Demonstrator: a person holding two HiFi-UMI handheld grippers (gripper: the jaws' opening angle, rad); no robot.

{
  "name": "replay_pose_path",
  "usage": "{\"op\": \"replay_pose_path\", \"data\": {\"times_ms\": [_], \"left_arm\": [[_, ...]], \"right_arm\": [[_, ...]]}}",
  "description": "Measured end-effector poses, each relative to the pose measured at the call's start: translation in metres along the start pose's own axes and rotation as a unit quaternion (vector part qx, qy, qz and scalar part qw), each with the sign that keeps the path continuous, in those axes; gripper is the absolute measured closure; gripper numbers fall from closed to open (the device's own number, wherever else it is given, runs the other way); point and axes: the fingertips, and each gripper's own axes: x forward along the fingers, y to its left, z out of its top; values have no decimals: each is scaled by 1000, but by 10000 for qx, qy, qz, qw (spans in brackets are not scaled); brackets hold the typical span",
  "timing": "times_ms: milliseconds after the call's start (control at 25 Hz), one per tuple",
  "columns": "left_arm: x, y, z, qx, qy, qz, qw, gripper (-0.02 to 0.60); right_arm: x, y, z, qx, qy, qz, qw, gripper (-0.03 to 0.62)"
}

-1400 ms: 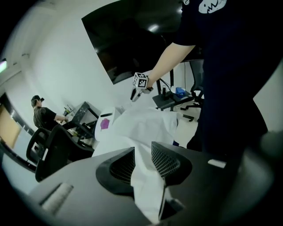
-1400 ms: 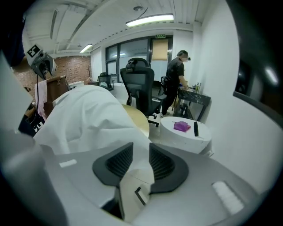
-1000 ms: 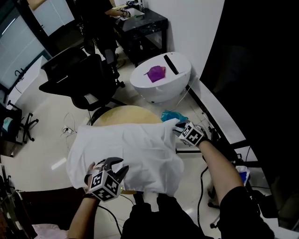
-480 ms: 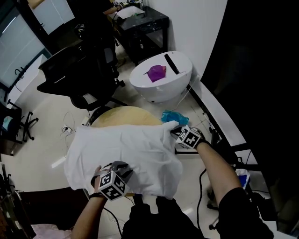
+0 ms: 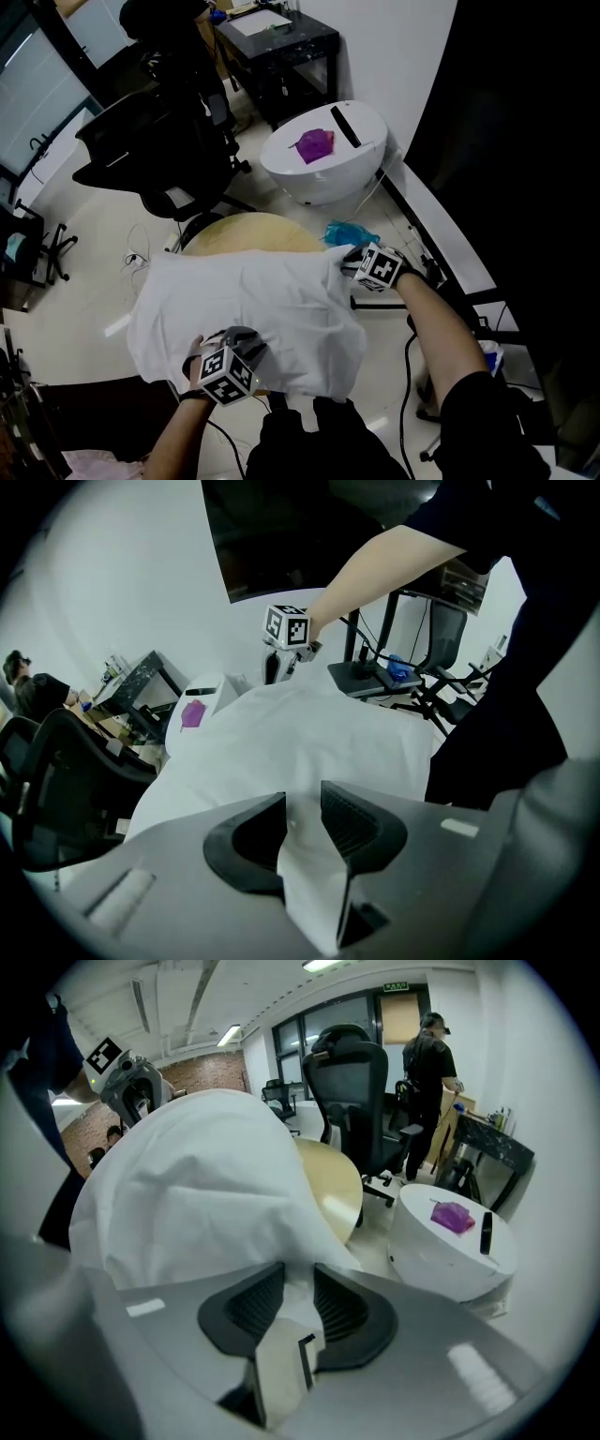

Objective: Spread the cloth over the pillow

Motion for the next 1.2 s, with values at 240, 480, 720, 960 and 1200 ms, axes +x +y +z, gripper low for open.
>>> {"op": "replay_pose_path", "data": {"times_ms": [240, 480, 720, 960, 1200], "left_arm": [[1, 1, -1, 9, 25, 23, 10000, 474], [3, -2, -3, 35, 74, -51, 10000, 474], [5, -4, -1, 35, 77, -22, 10000, 473], [6, -4, -2, 24, 85, -30, 10000, 472], [-1, 0, 5, 3, -99, 42, 9999, 472]], "right_arm": [[-7, 3, 1, -109, -43, -179, 9998, 582], [-33, -23, 10, -235, -156, -695, 9972, 583], [-26, -35, 10, -502, 159, -895, 9946, 583], [-12, -33, 12, -163, 23, -917, 9957, 527], [-53, -36, 35, 229, -756, -1232, 9892, 448]]}}
